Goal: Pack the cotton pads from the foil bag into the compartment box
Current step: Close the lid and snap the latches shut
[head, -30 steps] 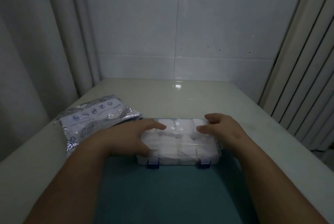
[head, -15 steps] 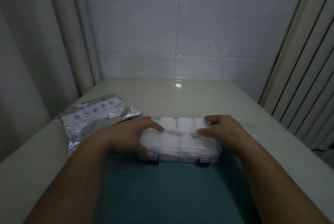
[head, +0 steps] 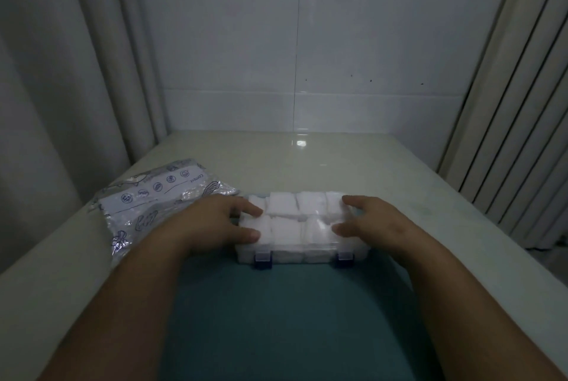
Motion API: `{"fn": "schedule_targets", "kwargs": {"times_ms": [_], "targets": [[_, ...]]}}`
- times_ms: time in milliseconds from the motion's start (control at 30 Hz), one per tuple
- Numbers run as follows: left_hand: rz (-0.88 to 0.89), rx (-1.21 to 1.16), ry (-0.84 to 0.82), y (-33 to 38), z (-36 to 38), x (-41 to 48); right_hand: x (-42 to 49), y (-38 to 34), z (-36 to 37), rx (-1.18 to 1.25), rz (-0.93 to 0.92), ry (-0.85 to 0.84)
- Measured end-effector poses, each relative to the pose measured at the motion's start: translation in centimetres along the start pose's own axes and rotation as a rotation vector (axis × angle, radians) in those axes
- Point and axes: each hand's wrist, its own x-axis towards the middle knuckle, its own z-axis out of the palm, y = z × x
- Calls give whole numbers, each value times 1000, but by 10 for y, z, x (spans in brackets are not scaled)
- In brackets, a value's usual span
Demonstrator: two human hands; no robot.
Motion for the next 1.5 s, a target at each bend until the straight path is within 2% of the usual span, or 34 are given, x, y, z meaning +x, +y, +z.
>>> {"fn": "schedule_targets", "kwargs": {"times_ms": [100,200,367,533,867,1000,1133,1300,1500], "targets": [[16,106,94,5,4,3,-1,1,-2,26,0,39],[92,244,150,14,11,4,-4,-3,-5,-103,-3,39],[141,392,94,23,23,1,-15,-8,1,-352,-30,-107],[213,602,192,26,49,3,-11,-10,19,-500,-52,-27],[212,623,224,35,54,1,-15,-19,29,-541,-15,-27],[216,603,213,36,50,0,-16,-18,25,-529,-4,-76],[236,450,208,25,34,3,-19,-16,11,-496,-42,-122],[213,265,169,10,21,8,-20,-10,-8,-446,-96,-89],[274,271,104,8,15,5,-15,-5,-14,-370,-103,-71]]}}
